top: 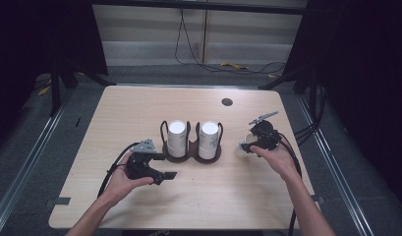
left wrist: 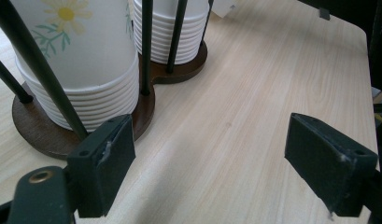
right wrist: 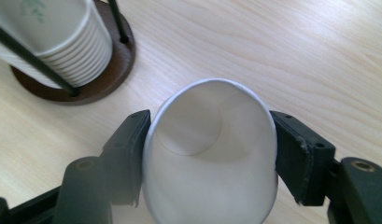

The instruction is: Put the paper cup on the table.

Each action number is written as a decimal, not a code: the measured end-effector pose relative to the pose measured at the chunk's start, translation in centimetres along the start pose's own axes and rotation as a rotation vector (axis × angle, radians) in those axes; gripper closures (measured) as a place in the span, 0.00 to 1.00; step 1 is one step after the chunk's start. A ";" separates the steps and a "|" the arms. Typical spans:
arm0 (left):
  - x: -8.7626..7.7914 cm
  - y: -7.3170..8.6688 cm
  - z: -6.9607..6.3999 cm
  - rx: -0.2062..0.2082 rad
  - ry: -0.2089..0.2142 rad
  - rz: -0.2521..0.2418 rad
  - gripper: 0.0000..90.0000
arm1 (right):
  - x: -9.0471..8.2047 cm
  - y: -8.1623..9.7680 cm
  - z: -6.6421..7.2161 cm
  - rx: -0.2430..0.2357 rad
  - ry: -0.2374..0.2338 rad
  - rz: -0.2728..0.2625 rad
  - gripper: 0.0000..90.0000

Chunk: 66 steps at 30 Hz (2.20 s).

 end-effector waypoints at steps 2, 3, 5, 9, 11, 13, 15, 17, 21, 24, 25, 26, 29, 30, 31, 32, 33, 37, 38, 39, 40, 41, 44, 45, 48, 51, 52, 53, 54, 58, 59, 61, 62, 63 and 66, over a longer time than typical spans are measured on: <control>0.0 0.0 -0.1 0.007 0.007 0.002 0.18 | 0.2 -0.1 -0.2 0.006 0.006 0.009 0.37; 0.0 0.0 -0.1 0.007 0.007 0.002 0.18 | 0.2 -0.1 -0.2 0.006 0.006 0.009 0.37; 0.1 0.0 -0.2 0.015 0.016 0.002 0.18 | 0.4 -0.3 -0.5 0.010 0.025 0.016 0.36; 0.0 0.0 -0.1 0.013 0.016 0.005 0.18 | 0.7 -0.9 -0.6 0.000 0.064 0.015 0.36; 0.0 0.0 -0.1 0.011 0.013 0.003 0.18 | 0.9 -1.1 -0.6 -0.003 0.071 0.018 0.35; 0.0 0.1 -0.1 0.009 0.012 0.001 0.18 | 1.5 -1.3 -0.6 -0.003 0.086 0.024 0.33; 0.0 0.1 0.0 0.010 0.016 -0.001 0.18 | 1.6 -1.4 -0.6 0.003 0.083 0.019 0.33; 0.0 0.1 0.0 0.015 0.023 0.000 0.18 | 1.7 -1.6 -0.7 0.006 0.080 0.021 0.32; 0.2 0.1 -0.2 0.026 0.033 0.005 0.18 | 2.1 -2.0 -0.6 -0.008 0.081 0.008 0.28; 0.2 0.1 -0.2 0.023 0.034 0.006 0.18 | 2.5 -2.3 -0.7 0.004 0.080 -0.010 0.26; 0.2 0.1 -0.2 0.026 0.033 0.012 0.18 | 2.7 -2.4 -0.8 0.006 0.075 -0.016 0.26; 0.2 0.1 -0.2 0.023 0.031 0.007 0.18 | 2.8 -2.4 -0.8 0.006 0.073 -0.019 0.26; 0.1 0.1 -0.2 0.022 0.032 0.003 0.18 | 3.1 -2.7 -0.8 -0.002 0.075 -0.026 0.25; 0.1 0.1 -0.1 0.023 0.032 0.004 0.18 | 3.3 -2.7 -0.9 0.009 0.063 -0.037 0.24; 0.1 0.2 -0.1 0.024 0.030 0.009 0.18 | 3.4 -2.7 -1.0 0.017 0.064 -0.039 0.23; 0.1 0.2 -0.1 0.024 0.030 0.009 0.18 | 3.5 -2.7 -1.1 0.024 0.063 -0.044 0.22; 0.2 0.2 -0.1 0.021 0.030 0.007 0.18 | 3.5 -2.7 -1.1 0.024 0.063 -0.044 0.22; 0.3 0.2 0.0 0.021 0.028 0.014 0.18 | 3.6 -2.5 -1.3 0.055 0.046 -0.075 0.18; 0.3 0.3 0.1 0.014 0.028 0.015 0.18 | 3.7 -2.5 -1.3 0.064 0.036 -0.087 0.17; 0.3 0.3 0.1 0.014 0.028 0.015 0.18 | 3.7 -2.5 -1.3 0.064 0.036 -0.087 0.17; 0.3 0.3 0.1 0.014 0.026 0.020 0.18 | 3.7 -2.4 -1.4 0.071 0.033 -0.095 0.17; 0.3 0.3 0.1 0.011 0.024 0.021 0.18 | 3.7 -2.3 -1.5 0.081 0.030 -0.098 0.16; 0.4 0.4 0.2 0.009 0.020 0.025 0.18 | 3.8 -2.1 -1.6 0.102 0.021 -0.116 0.16; 0.4 0.4 0.2 0.009 0.019 0.023 0.18 | 3.8 -2.0 -1.7 0.105 0.018 -0.123 0.16; 0.5 0.4 0.2 0.006 0.017 0.029 0.18 | 3.8 -1.9 -1.8 0.127 0.008 -0.139 0.17; 0.6 0.5 0.4 -0.004 0.011 0.034 0.18 | 3.7 -1.9 -1.7 0.139 -0.007 -0.153 0.17; 0.6 0.5 0.5 -0.007 0.005 0.037 0.18 | 3.6 -1.9 -1.7 0.141 -0.004 -0.155 0.17; 0.7 0.6 0.6 -0.014 0.005 0.032 0.18 | 3.6 -1.9 -1.7 0.141 0.002 -0.159 0.17; 0.7 0.6 0.6 -0.015 -0.001 0.037 0.18 | 3.5 -1.9 -1.7 0.142 -0.002 -0.167 0.17; 0.5 0.7 0.9 -0.033 -0.021 0.033 0.19 | 2.9 -2.1 -1.7 0.162 -0.016 -0.215 0.17; 0.4 0.7 0.9 -0.040 -0.032 0.034 0.19 | 2.9 -2.1 -1.7 0.162 -0.016 -0.215 0.17; 0.4 0.7 1.1 -0.054 -0.046 0.025 0.19 | 2.6 -2.1 -1.8 0.164 -0.022 -0.235 0.17; 0.4 0.7 1.1 -0.057 -0.049 0.022 0.19 | 2.4 -2.1 -1.8 0.167 -0.028 -0.238 0.17; 0.4 0.7 1.1 -0.056 -0.048 0.024 0.19 | 2.3 -2.1 -1.7 0.169 -0.031 -0.233 0.17; 0.4 0.7 1.1 -0.051 -0.047 0.031 0.19 | 1.7 -1.8 -1.7 0.184 -0.048 -0.264 0.18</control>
Point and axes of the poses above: each handheld gripper's, and its own axes: x roughly forward along the jaws, y roughly out of its underside, z roughly to its left, the point moved 2 cm from there along x, roughly forward along the jaws, and after that the axes turned 11 degrees about y, right-handed, at the moved point
